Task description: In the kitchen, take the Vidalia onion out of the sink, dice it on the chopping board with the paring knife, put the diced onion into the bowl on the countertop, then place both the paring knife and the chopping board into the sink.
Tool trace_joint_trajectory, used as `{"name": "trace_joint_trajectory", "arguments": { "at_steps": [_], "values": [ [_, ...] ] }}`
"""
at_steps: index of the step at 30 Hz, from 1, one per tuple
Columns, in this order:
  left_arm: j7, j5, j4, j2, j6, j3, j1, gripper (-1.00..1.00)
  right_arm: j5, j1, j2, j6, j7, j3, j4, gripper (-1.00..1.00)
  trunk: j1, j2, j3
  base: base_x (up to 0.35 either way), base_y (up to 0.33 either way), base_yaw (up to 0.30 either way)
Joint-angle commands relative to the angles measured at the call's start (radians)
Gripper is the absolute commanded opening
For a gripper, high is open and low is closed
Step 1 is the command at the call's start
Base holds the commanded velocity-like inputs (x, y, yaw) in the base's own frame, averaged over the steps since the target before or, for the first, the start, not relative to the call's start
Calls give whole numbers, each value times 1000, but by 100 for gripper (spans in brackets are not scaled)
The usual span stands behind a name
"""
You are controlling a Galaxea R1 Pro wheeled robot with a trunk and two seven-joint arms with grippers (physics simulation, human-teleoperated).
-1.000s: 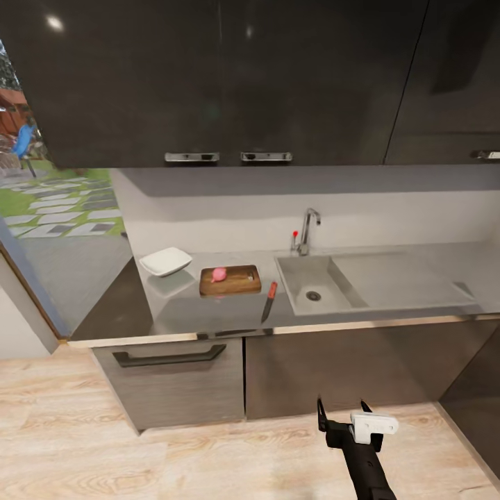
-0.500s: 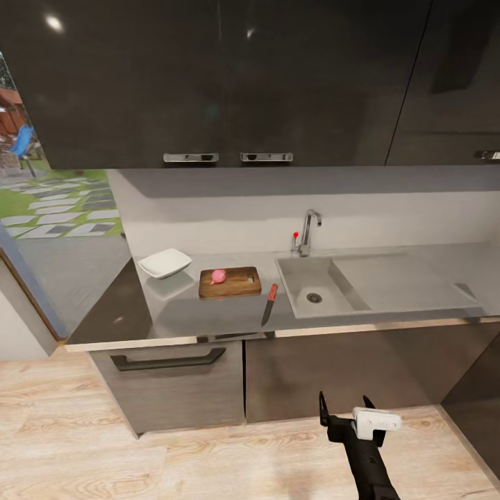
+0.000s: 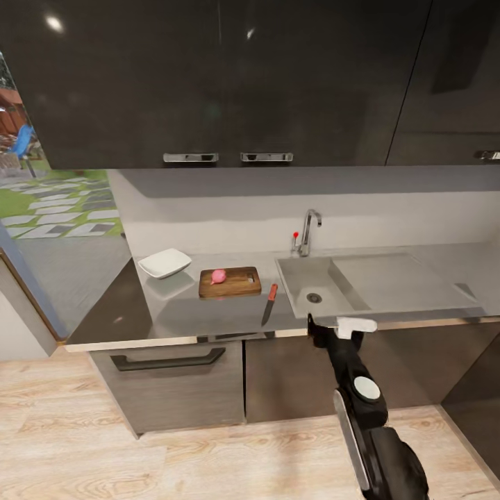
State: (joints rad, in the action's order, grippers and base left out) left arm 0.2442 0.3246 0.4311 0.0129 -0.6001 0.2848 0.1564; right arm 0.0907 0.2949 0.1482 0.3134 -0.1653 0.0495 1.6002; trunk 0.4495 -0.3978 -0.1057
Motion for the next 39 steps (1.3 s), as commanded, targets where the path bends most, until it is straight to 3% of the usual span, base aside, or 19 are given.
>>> {"name": "trace_joint_trajectory", "arguments": {
  "at_steps": [1, 4, 10, 15, 18, 22, 24, 25, 26, 29, 30, 32, 35, 37, 39],
  "values": [
    [8, 5, 2, 1, -1, 8, 0, 100, 9, 38, 2, 39, -5, 1, 1, 100, 1, -2, -2, 0, 0, 0],
    [8, 5, 2, 2, 0, 8, 0, 100, 9, 126, 4, 110, -12, 1, 1, 100, 1, -2, -2, 0, 0, 0],
    [7, 5, 2, 2, 0, 8, 0, 100, 6, 369, 5, 345, -58, 2, -5, 100, 1, -2, -2, 0, 0, 0],
    [7, 5, 3, 2, -2, 8, 0, 100, 6, 510, 15, 390, -69, 4, -81, 100, 1, -2, -2, 0, 0, 0],
    [7, 4, 3, 2, -3, 8, 0, 100, 7, 650, 26, 393, -70, 4, -291, 100, 1, -2, -2, 0, 0, 0],
    [6, 4, 3, 2, -3, 8, 0, 100, 7, 887, 26, 354, -70, 4, -650, 100, 1, -2, -2, 0, 0, 0],
    [6, 4, 3, 1, -2, 8, 0, 100, 7, 1082, 26, 265, -70, 3, -948, 100, 1, -2, -2, 0, 0, 0],
    [6, 4, 3, 0, -2, 8, 0, 100, 7, 1152, 26, 229, -69, 3, -1051, 100, 1, -2, -2, 0, 0, 0],
    [6, 4, 3, -4, -1, 8, 0, 100, 7, 1294, 26, 173, -69, 3, -1221, 100, 1, -2, -2, 0, 0, 0],
    [6, 4, 3, -5, -2, 8, 0, 100, 3, 1332, 26, 157, -60, 3, -1266, 100, 1, -2, -2, 0, 0, 0],
    [6, 4, 3, -5, -2, 8, 0, 100, 2, 1342, 26, 152, -39, 4, -1280, 100, 1, -2, -2, 0, 0, 0],
    [6, 4, 3, -5, -3, 8, 0, 100, 3, 1348, 26, 149, 70, 6, -1294, 100, 1, -2, -2, 0, 0, 0],
    [6, 4, 3, -5, -3, 8, 0, 100, 13, 1350, 26, 151, 296, 11, -1308, 100, 1, -2, -2, 0, 0, 0],
    [6, 4, 3, -5, -4, 8, 0, 100, 55, 1351, 19, 151, 455, 32, -1323, 100, 1, -2, -2, 0, 0, 0],
    [6, 4, 3, -5, -4, 8, 0, 100, 136, 1350, 0, 148, 610, 62, -1342, 100, 1, -2, -2, 0, 0, 0]
  ]
}}
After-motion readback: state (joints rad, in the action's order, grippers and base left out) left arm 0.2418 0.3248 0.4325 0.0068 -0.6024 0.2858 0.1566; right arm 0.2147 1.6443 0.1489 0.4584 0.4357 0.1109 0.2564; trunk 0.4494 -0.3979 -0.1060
